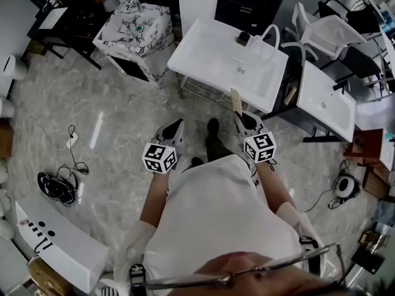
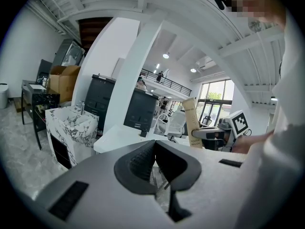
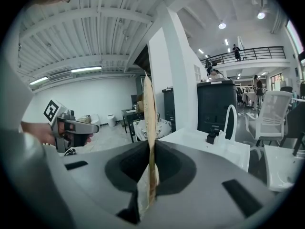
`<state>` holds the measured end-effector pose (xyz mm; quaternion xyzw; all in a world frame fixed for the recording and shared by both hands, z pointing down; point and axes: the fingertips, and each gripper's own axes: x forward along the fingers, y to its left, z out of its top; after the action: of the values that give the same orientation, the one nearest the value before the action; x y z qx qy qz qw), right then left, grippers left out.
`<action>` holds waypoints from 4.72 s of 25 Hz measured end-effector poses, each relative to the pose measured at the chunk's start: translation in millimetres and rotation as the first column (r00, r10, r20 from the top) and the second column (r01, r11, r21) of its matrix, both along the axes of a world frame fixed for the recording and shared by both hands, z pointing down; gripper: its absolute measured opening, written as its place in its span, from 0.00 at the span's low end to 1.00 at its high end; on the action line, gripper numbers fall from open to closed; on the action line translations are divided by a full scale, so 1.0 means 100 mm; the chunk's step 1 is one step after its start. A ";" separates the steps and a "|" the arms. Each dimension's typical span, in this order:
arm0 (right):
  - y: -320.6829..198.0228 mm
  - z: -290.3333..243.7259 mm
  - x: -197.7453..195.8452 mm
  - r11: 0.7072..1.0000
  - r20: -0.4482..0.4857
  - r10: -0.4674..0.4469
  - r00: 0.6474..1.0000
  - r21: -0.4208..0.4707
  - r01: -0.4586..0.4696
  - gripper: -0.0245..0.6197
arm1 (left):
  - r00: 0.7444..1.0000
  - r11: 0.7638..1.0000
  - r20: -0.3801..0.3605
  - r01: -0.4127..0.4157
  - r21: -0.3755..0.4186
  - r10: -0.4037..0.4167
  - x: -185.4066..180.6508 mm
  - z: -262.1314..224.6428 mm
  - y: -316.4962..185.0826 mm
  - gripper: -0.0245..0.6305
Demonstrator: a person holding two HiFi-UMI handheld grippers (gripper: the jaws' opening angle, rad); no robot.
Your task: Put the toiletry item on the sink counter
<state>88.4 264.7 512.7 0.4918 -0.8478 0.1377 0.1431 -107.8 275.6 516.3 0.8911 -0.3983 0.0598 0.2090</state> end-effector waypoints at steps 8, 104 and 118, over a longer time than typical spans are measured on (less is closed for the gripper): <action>-0.53 0.12 -0.02 1.000 0.013 -0.014 1.000 -0.013 0.014 0.09 | 1.000 1.000 0.010 0.011 -0.017 -0.011 0.04 0.10 -0.47 0.04; -4.89 1.39 0.57 0.967 -0.539 -0.188 0.821 -0.250 0.057 0.09 | 0.965 0.946 -0.008 -0.260 -0.192 0.264 0.86 0.63 -4.35 0.04; -5.46 2.24 0.62 0.940 -0.624 -0.308 0.718 -0.314 0.130 0.09 | 0.979 0.949 0.012 -0.194 -0.249 0.203 0.71 0.76 -4.38 0.04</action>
<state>150.7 -281.8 736.4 0.3817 -0.7692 0.0402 0.5109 -36.7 -162.8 592.6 0.8924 -0.2999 0.1465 0.3037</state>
